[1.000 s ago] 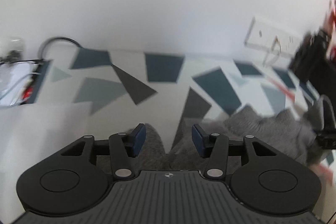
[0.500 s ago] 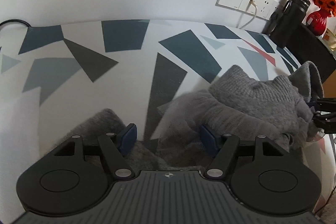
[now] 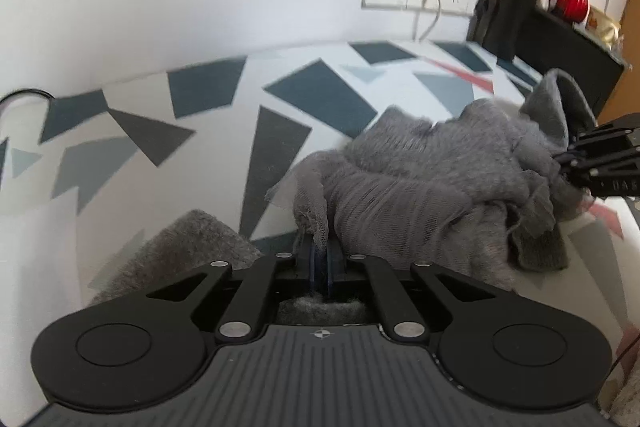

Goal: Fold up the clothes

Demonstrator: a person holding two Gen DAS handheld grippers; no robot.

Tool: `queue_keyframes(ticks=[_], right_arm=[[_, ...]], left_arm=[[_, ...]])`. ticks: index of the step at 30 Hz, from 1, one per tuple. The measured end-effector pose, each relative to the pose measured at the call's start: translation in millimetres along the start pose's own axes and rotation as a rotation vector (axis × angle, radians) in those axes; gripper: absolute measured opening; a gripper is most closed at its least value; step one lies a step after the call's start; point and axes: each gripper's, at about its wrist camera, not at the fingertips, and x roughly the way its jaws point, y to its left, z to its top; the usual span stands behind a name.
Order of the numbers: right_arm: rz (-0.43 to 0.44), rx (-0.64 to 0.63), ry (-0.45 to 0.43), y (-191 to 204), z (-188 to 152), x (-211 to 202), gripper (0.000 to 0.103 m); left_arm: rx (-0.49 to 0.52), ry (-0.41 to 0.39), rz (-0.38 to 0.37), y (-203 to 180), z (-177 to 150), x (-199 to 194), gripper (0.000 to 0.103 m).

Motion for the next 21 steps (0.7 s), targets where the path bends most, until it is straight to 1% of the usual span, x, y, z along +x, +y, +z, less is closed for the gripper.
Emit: queue_keyframes(ticks=[1, 2, 3, 4, 6, 8, 9, 11, 12, 13, 15, 20, 21], right_arm=[[-0.033, 0.013, -0.028, -5, 3, -5, 0.004], [-0.057, 0.024, -0.043, -10, 4, -8, 0.004], [-0.078, 0.036, -0.054, -16, 6, -11, 0.000], [-0.100, 0.047, -0.066, -21, 7, -14, 0.000], [-0.095, 0.051, -0.044, -28, 6, -16, 0.000], [-0.073, 0.040, -0.007, -29, 0, -15, 0.001], [-0.058, 0.031, 0.015, -27, -3, -13, 0.001], [-0.051, 0.037, 0.017, -24, -6, -13, 0.004], [-0.049, 0.041, 0.016, -23, -8, -12, 0.010], [-0.047, 0.058, 0.009, -23, -7, -12, 0.020], [-0.041, 0.098, -0.019, -25, -3, -11, 0.025], [-0.004, 0.144, 0.006, -31, -1, -3, 0.028], [0.004, 0.152, 0.012, -33, -1, -1, 0.030]], left_arm=[[-0.012, -0.021, 0.002, 0, 1, -6, 0.005], [-0.031, -0.044, 0.005, 0, 3, -11, 0.005], [-0.051, -0.068, 0.007, 0, 4, -17, 0.005], [-0.058, -0.088, 0.009, -3, 4, -22, 0.005], [-0.071, -0.127, 0.014, -7, 3, -32, 0.005], [-0.014, -0.147, 0.010, -20, -3, -38, 0.005], [0.018, -0.137, -0.006, -26, -8, -39, 0.005], [0.076, -0.110, -0.035, -37, -18, -39, 0.005], [0.101, -0.103, -0.038, -41, -24, -38, 0.005], [0.116, -0.096, -0.043, -43, -27, -37, 0.005], [0.117, -0.082, -0.044, -43, -31, -36, 0.005], [0.090, -0.056, -0.035, -37, -36, -31, 0.005], [0.086, -0.052, -0.032, -37, -37, -30, 0.005]])
